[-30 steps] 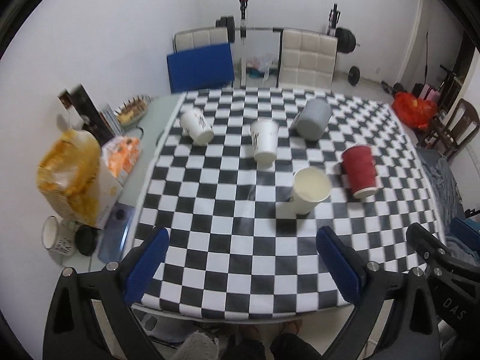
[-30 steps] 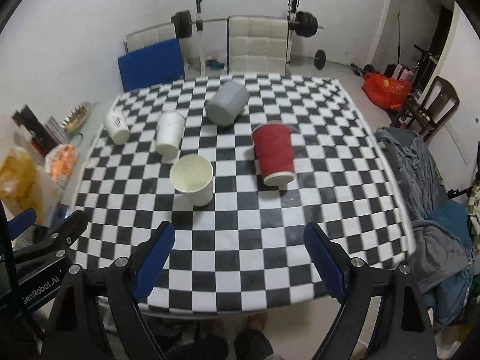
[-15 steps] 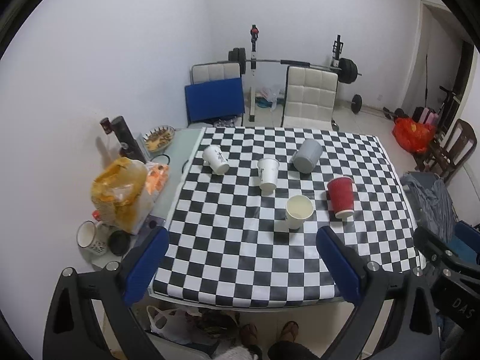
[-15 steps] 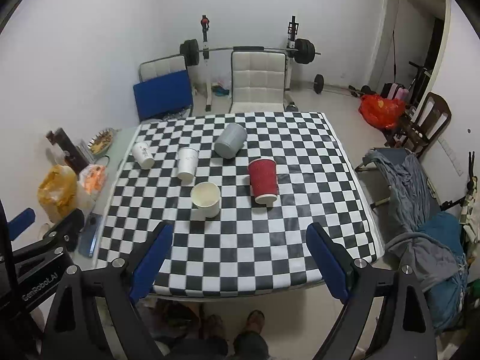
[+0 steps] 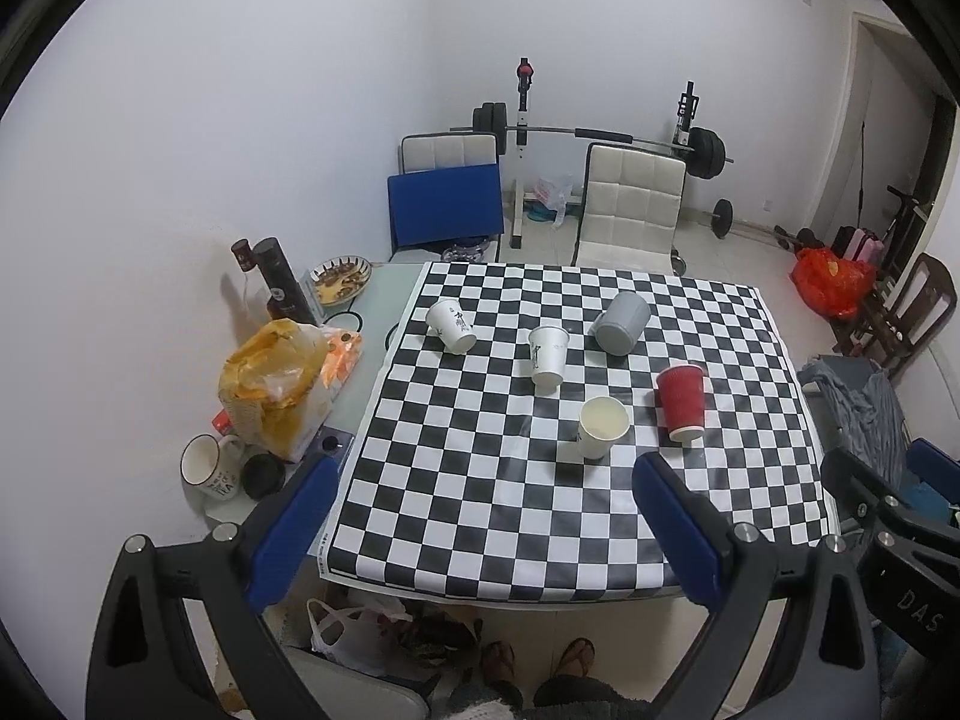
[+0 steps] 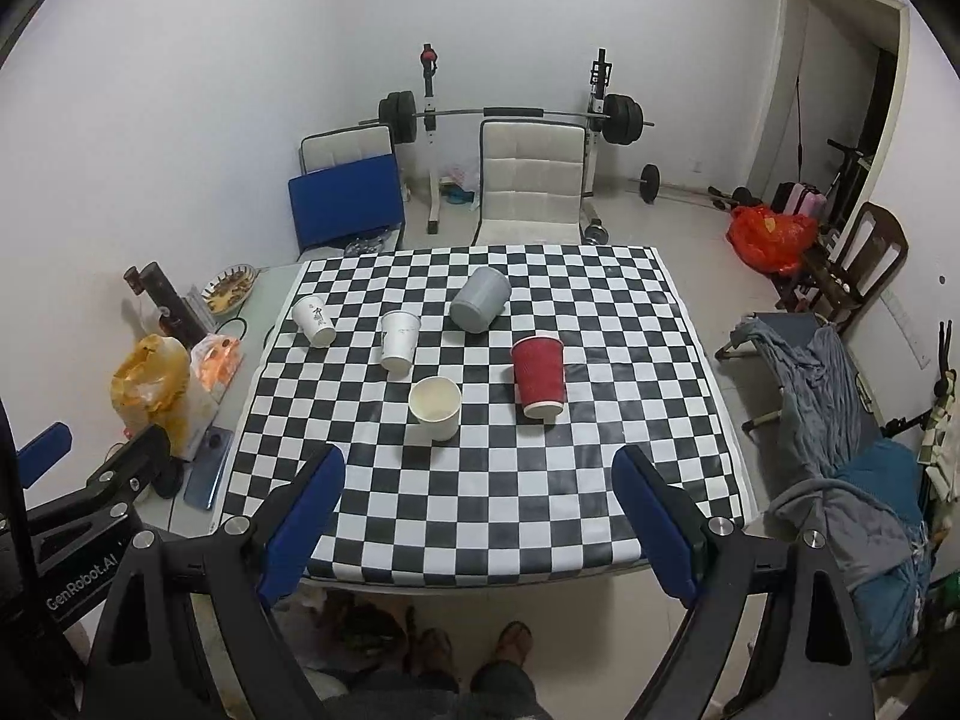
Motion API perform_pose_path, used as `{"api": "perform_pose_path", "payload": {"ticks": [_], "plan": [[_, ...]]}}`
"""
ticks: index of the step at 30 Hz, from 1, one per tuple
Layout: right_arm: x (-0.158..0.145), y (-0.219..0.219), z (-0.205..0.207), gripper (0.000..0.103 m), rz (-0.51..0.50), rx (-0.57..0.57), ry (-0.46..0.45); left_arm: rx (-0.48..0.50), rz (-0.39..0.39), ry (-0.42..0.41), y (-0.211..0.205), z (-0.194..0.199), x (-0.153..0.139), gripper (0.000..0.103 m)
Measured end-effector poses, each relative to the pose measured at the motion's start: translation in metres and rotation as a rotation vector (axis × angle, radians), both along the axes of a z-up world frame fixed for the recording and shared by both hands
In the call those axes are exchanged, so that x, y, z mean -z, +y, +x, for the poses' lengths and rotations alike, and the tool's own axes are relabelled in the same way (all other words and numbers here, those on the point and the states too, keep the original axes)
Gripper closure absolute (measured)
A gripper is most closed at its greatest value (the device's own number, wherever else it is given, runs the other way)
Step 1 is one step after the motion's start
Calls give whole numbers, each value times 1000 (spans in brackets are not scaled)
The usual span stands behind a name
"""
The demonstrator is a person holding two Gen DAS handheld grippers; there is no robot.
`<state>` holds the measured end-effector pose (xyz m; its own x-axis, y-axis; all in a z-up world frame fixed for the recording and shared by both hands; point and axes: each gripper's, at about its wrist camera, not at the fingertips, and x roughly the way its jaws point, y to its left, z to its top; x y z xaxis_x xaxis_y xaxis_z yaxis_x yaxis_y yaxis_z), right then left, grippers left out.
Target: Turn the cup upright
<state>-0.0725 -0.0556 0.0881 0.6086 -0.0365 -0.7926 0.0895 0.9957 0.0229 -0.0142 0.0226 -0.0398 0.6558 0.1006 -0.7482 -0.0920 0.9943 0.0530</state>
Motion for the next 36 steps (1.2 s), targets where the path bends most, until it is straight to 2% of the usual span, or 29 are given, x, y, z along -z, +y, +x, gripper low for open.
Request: {"api": "perform_pose_path", "payload": {"ticks": [18,36], "plan": [[-9,-12,-4,11,-15,37,10,25,5,0,-7,-1,-17,3],[-10,-16,-3,11,-10,36,20,31,7,2,-8,0,-14,3]]}}
